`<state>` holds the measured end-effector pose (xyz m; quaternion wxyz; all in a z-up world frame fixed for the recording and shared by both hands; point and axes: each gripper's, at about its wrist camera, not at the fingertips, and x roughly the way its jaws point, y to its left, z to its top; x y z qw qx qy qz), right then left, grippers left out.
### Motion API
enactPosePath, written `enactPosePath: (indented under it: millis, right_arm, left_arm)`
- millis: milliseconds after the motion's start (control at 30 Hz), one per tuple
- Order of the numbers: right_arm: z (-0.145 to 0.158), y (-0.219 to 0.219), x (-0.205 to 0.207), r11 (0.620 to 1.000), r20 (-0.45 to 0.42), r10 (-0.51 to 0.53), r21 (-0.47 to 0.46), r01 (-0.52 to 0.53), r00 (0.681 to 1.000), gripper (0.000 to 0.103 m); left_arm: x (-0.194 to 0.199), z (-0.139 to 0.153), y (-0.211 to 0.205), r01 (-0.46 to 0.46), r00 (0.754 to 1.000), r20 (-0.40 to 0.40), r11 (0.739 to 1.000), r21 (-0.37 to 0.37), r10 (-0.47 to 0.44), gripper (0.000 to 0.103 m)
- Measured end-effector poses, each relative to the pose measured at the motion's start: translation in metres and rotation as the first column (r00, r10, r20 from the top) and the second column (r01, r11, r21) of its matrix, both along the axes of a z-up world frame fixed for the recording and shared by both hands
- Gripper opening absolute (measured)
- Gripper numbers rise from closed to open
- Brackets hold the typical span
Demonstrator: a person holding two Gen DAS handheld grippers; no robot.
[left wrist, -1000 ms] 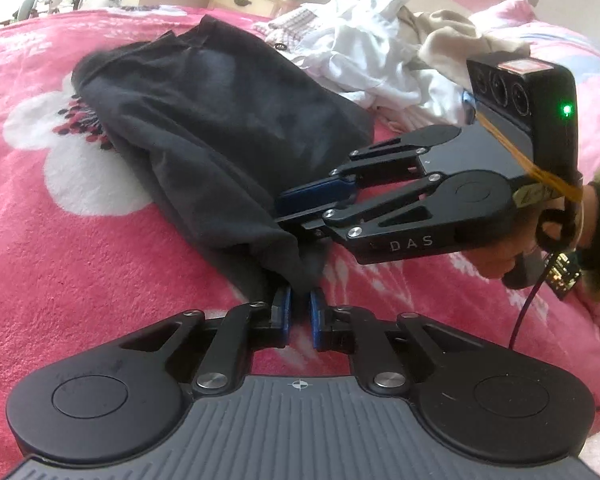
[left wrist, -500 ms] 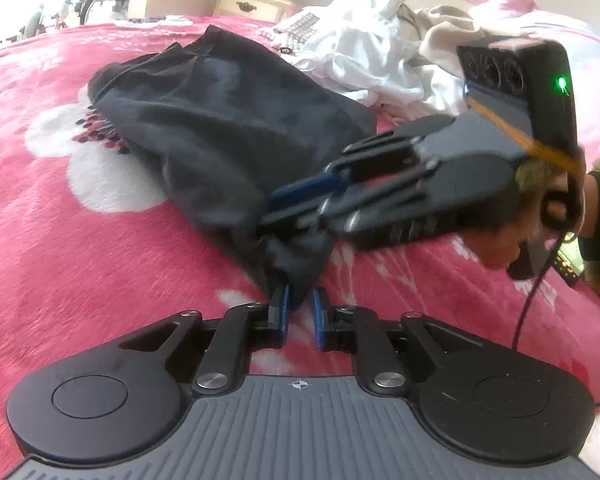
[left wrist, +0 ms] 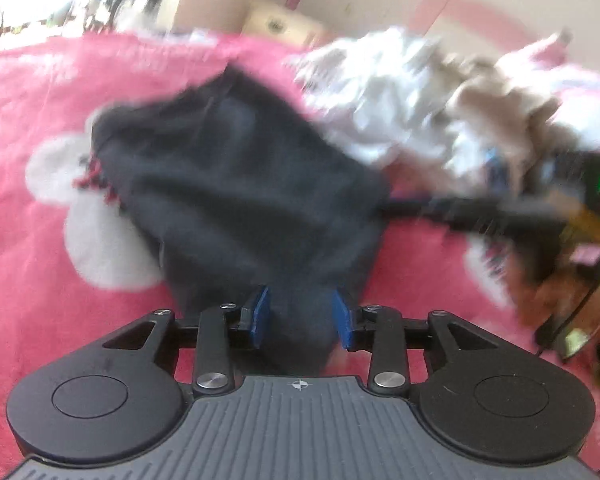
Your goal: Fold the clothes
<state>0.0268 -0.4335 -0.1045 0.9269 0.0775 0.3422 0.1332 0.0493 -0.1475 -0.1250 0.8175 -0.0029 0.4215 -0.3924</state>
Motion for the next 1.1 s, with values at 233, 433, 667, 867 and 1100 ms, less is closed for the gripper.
enactPosePath:
  millis: [233, 433, 667, 867, 1100]
  right_arm:
    - [-0.029, -0.054, 0.049, 0.992, -0.089, -0.118, 0.033, 0.122, 0.989, 0.018]
    - [-0.009, -0.095, 0.06, 0.971, -0.052, -0.214, 0.096, 0.218, 0.975, 0.021]
    - [-0.011, -0.03, 0.103, 0.973, -0.035, 0.036, -0.227, -0.043, 0.999, 0.021]
    - [-0.035, 0.0, 0.146, 0.859, -0.086, 0.062, -0.503, -0.097, 0.994, 0.018]
    - [-0.013, -0.022, 0.159, 0.925, -0.118, 0.059, -0.366, -0.098, 0.991, 0.022]
  left_arm:
    - [0.002, -0.012, 0.01, -0.033, 0.999, -0.033, 0.999, 0.008, 0.034, 0.034]
    - [0.001, -0.012, 0.009, -0.04, 0.999, -0.028, 0.999, 0.014, 0.04, 0.034]
    - [0.0, -0.012, 0.008, -0.043, 0.999, -0.012, 0.999, 0.022, 0.044, 0.034]
    - [0.0, -0.013, 0.009, -0.05, 0.999, -0.013, 0.999, 0.013, 0.051, 0.034]
    - [0.001, -0.014, 0.013, -0.058, 0.998, -0.027, 0.998, -0.011, 0.057, 0.035]
